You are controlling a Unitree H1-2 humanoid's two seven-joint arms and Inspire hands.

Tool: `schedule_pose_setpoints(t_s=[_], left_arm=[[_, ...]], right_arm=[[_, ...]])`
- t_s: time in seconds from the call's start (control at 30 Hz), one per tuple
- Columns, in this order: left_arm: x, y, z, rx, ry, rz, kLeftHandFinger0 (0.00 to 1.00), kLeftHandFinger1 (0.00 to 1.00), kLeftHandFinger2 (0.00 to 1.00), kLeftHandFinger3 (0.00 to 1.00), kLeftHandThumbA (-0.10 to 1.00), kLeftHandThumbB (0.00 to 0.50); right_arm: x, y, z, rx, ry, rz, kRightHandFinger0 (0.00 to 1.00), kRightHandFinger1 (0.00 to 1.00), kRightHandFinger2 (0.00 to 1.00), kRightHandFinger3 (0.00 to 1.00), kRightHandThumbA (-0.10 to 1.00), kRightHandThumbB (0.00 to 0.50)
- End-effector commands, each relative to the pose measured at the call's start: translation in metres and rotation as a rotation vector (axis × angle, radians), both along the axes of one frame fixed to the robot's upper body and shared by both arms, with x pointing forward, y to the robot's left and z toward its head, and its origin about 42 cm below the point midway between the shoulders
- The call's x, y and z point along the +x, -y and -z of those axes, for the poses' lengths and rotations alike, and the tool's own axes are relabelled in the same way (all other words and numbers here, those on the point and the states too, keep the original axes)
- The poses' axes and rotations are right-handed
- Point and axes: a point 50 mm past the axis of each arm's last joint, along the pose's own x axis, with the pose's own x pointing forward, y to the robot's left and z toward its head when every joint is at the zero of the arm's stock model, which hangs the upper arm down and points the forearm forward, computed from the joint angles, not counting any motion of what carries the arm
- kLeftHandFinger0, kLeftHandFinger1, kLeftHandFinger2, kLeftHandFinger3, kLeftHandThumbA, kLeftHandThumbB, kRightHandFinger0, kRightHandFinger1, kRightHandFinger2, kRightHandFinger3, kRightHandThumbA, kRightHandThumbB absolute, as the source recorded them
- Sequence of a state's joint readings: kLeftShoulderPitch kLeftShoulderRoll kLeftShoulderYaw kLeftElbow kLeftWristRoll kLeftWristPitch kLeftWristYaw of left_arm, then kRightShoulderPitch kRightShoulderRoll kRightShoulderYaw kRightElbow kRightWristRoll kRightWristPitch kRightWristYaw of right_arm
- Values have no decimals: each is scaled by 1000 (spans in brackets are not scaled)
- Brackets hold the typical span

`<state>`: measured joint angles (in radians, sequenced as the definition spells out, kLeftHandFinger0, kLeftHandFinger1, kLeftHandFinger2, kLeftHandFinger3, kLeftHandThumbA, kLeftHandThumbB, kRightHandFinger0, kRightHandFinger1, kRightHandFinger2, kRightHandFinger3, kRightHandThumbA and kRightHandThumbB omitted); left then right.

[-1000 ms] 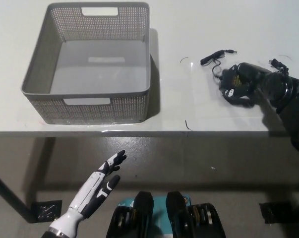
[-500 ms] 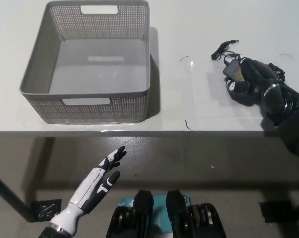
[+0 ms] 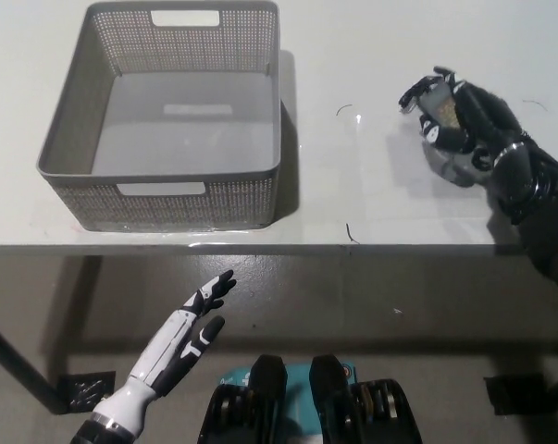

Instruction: Use the right hand to pick up a black power cord and place it into a container on the left hand side

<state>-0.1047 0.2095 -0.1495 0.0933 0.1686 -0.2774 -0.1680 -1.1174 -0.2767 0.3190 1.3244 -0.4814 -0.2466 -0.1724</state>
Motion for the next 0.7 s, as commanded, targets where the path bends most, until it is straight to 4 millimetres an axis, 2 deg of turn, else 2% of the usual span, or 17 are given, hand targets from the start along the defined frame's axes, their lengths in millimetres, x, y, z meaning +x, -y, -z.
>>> schedule_pose_setpoints(t_s=[0.0,0.03,0.1,0.13,0.17,0.23,0.3,0.33,0.43,0.53,0.6,0.67], left_arm=[[7,-2,-12,0,71,10,1000,1000,1000,1000,1000,303],[7,-3,-12,1,71,11,1000,1000,1000,1000,1000,303],[7,-3,-12,5,72,14,1000,1000,1000,1000,1000,302],[7,-3,-12,5,73,14,1000,1000,1000,1000,1000,303],[7,-3,-12,7,73,14,1000,1000,1000,1000,1000,310],[7,-2,-12,9,69,17,1000,1000,1000,1000,1000,311],[5,-3,-12,9,64,16,1000,1000,1000,1000,1000,314],[5,-3,-12,6,64,16,1000,1000,1000,1000,1000,313],[3,-4,-11,8,65,17,1000,1000,1000,1000,1000,315],[3,-3,-13,16,62,15,1000,1000,1000,1000,1000,324],[3,-4,-13,10,56,17,1000,1000,1000,1000,1000,328],[4,-3,-13,4,57,18,1000,1000,1000,1000,1000,327]], right_arm=[[22,-5,-103,41,243,-1,59,526,870,917,-100,147],[22,-5,-107,46,255,-6,55,517,859,890,-100,148],[21,-6,-126,63,361,-46,23,457,770,812,-100,201],[21,-6,-129,64,383,-47,9,434,751,799,-100,204],[23,-8,-137,61,380,-40,0,418,740,782,-100,185],[25,-13,-154,59,390,-30,12,447,781,851,-100,156],[26,-17,-163,53,390,-19,18,483,831,926,-100,143],[26,-21,-172,63,410,-35,34,542,867,992,-100,149],[24,-31,-184,74,442,-77,17,536,854,954,-100,143],[25,-43,-194,76,437,-78,38,570,902,996,-100,143],[22,-60,-204,103,489,-140,1,490,838,887,-100,166],[20,-68,-209,123,496,-149,0,467,812,854,-100,168]])
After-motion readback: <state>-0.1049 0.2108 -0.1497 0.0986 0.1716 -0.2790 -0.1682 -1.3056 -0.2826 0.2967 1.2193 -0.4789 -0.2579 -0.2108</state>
